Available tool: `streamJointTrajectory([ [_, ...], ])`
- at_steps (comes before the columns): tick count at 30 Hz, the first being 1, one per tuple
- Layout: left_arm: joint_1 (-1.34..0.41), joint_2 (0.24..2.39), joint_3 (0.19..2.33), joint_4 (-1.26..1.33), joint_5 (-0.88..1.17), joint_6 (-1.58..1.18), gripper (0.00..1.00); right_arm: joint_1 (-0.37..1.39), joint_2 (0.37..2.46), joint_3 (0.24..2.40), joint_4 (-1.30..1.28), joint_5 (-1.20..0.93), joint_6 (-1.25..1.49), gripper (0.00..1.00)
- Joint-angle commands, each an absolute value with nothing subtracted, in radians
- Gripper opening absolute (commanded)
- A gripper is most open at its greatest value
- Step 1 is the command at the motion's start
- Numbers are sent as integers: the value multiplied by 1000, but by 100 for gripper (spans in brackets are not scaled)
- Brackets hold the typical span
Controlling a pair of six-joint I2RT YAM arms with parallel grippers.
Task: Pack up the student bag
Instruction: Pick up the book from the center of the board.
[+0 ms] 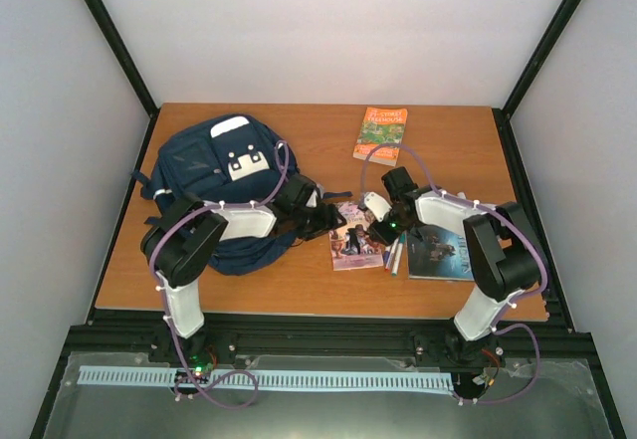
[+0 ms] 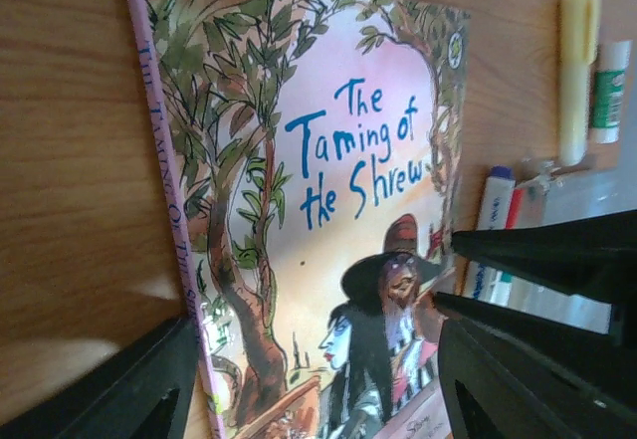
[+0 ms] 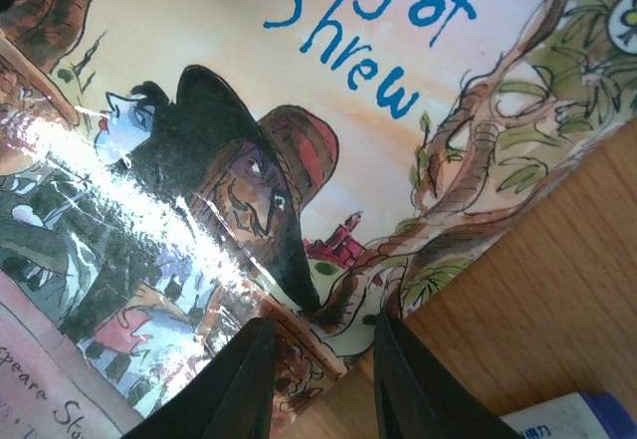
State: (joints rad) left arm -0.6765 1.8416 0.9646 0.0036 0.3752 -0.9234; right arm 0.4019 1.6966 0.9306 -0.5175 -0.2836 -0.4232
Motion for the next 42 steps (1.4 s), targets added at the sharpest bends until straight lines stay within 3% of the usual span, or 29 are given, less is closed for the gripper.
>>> streamJointTrajectory([
  [1,-689,1900,934,170,480,-1018,69,425,1740,942,-534,-280,-435,28],
  [7,-689,1817,882,326,508,-1063,66,431,1754,951,-540,-303,-428,28],
  [14,-689,1709,827,414,483,-1099,56,431,1749,953,-543,-306,-423,29],
  [23,-689,1775,833,465,506,-1134,41,431,1741,954,-543,-310,-421,30],
  [28,-694,1800,862,401,492,-1093,41,431,1740,954,-544,-309,-420,31],
  [35,-701,1851,905,332,497,-1063,50,430,1747,955,-546,-310,-419,31],
  [42,-701,1935,941,362,525,-1070,47,431,1746,956,-547,-310,-419,31],
])
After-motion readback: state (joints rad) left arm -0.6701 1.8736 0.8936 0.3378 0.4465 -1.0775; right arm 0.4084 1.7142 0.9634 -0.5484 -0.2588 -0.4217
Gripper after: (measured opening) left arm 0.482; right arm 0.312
